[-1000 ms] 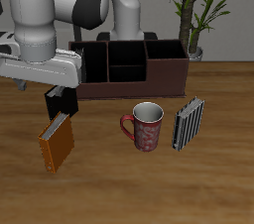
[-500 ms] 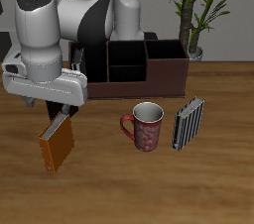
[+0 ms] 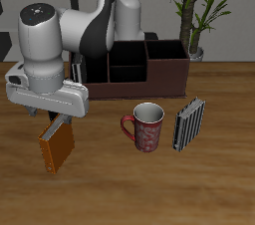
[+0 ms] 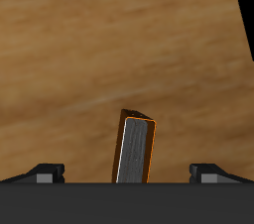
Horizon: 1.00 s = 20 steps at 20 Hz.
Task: Place the right striped book into the back desk caddy's left compartment and place the orange book into the back desk caddy's left compartment and place the red mug into the back desk caddy's right compartment
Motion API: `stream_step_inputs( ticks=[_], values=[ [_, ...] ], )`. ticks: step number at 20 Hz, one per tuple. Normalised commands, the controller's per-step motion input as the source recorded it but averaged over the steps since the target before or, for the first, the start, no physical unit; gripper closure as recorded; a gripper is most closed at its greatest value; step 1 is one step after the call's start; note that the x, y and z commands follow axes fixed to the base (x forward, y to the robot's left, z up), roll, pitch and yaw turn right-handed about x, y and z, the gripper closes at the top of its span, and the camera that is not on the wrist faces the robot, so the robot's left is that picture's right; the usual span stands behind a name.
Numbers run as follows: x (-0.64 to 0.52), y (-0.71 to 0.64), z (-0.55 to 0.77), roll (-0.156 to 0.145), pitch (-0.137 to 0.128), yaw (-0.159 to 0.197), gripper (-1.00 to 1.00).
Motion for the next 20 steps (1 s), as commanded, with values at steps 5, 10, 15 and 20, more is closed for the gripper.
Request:
stream_step_inputs(
  ticks=[5,10,15,20],
  values=[
    [-0.05,-0.02,-0.19,-0.001,-0.036,-0.027,-1.00],
    [0.00,-0.08,-0.16,0.009,-0.013,-0.048,-1.00],
    [0.01,0.02,-0.16,0.003,0.002,-0.022,-1.00],
    [0.01,0.11,-0.16,0.024,0.004,-0.023,-1.00]
  ],
)
